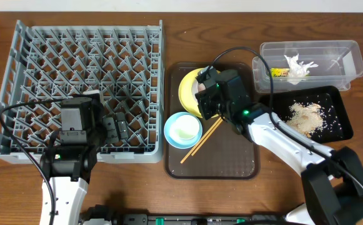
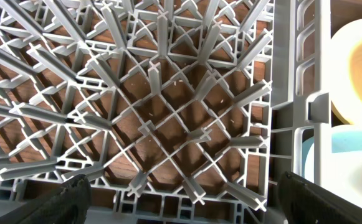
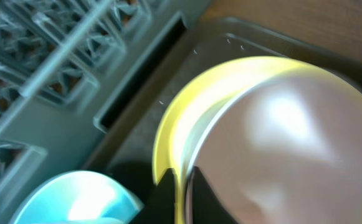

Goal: Sort waste into correct bins and load items into the dishwasher rack
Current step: 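Bring the emptied bowl back and set it on the yellow plate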

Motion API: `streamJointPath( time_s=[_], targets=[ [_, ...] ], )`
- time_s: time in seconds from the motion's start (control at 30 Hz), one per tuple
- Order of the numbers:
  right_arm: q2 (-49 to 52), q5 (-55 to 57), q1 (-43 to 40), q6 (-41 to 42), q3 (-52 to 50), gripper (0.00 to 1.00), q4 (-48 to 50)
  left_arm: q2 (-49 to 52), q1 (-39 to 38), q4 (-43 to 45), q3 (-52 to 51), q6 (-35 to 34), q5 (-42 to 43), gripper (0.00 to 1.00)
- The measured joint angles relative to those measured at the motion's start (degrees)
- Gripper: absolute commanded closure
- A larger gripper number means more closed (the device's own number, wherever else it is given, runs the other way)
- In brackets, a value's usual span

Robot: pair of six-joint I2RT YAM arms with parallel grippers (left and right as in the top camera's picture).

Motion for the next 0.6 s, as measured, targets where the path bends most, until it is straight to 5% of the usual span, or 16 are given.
streamJointPath(
  time_s=[0.13, 0.6],
  targets=[
    [0.90, 1.95, 0.02, -0.61, 0.00, 0.69, -0.28, 0.00, 0.00, -0.02, 0.00, 0.00, 0.00, 0.03],
    [-7.32, -3.48, 0.22, -0.07, 0.20, 0.64, -7.69, 0.00, 0.00, -0.02, 0.00, 0.00, 0.00, 0.03]
  ],
)
